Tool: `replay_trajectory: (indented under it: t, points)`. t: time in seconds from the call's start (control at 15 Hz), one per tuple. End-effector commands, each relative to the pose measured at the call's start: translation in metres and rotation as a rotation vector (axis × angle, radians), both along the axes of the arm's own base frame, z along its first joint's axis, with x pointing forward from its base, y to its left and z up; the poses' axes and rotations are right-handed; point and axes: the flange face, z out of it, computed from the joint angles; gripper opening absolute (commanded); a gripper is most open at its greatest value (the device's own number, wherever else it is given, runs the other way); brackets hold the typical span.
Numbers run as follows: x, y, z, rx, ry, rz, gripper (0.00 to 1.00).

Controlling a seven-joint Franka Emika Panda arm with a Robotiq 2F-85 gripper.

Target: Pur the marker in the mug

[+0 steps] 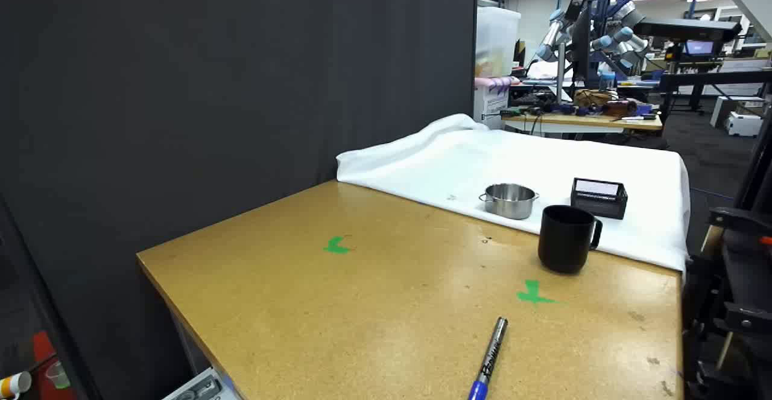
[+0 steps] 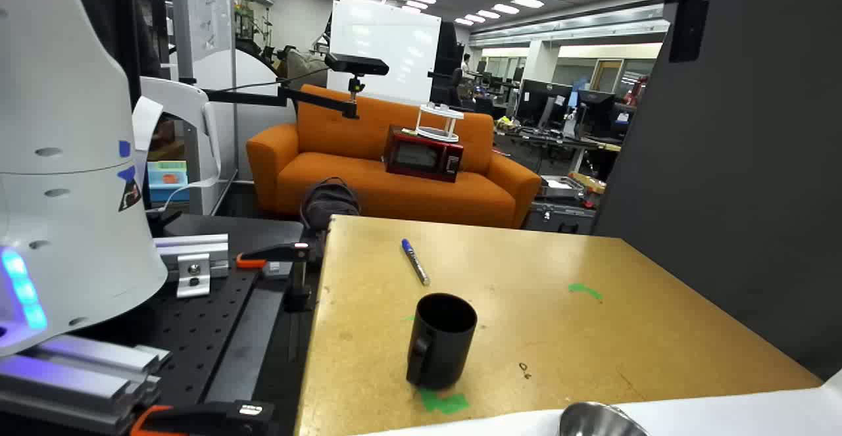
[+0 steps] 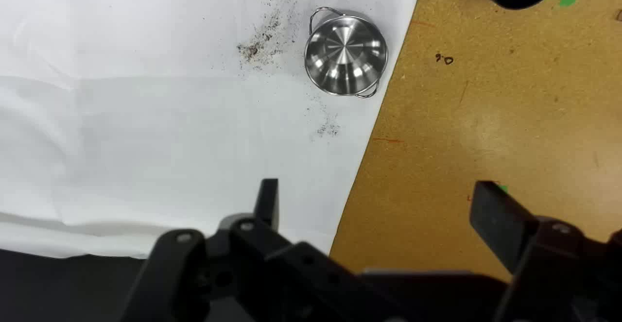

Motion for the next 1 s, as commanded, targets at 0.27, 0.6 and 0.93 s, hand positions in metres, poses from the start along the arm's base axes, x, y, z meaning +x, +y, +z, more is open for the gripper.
replay_trajectory:
  t: [0.27, 0.6, 0.93]
  points:
    - [0.000, 0.000, 0.000, 0.000, 0.001, 0.000, 1.00]
    - [0.000, 0.000, 0.000, 0.000, 0.001, 0.000, 1.00]
    - [-0.014, 0.024, -0.020, 0.102, 0.024, -0.243, 1.00]
